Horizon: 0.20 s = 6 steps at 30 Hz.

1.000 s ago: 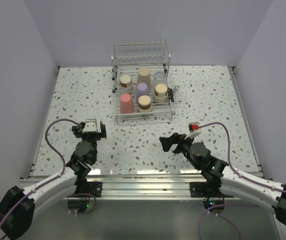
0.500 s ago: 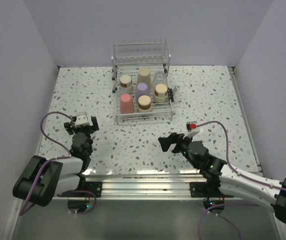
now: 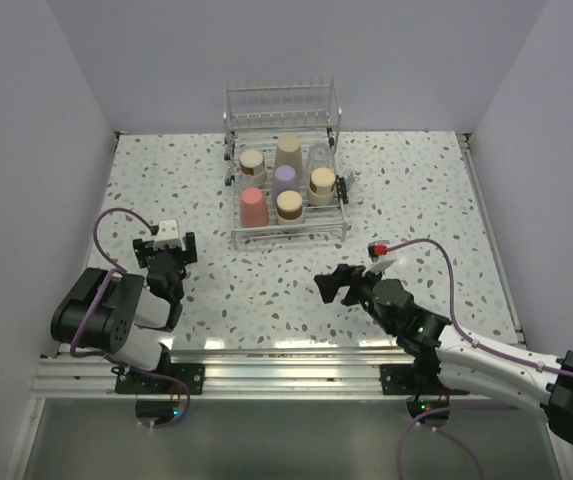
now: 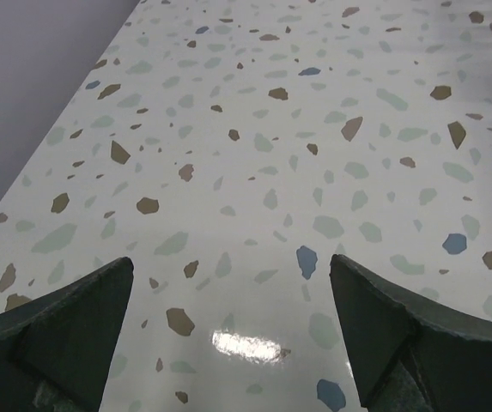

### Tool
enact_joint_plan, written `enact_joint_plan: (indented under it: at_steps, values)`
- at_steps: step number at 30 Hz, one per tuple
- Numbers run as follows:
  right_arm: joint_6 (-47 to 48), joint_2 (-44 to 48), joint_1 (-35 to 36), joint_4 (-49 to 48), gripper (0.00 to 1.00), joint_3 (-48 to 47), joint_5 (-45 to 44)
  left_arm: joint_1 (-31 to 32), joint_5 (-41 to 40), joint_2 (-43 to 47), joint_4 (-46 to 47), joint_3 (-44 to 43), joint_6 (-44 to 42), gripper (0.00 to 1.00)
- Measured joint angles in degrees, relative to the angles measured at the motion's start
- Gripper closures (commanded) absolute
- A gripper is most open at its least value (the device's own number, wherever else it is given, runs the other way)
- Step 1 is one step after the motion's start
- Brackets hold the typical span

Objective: Load the cups into the dish rack

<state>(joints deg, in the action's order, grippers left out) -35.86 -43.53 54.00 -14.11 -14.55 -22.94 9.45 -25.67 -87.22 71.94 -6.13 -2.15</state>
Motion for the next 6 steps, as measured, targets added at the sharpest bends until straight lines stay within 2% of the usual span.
enact_joint_plan:
  at_steps: [6]
  values:
    - [0.1, -0.5, 0.0, 0.1, 0.02, -0.4, 0.0, -1.5, 3.7, 0.1, 0.9, -1.4, 0.1, 0.0]
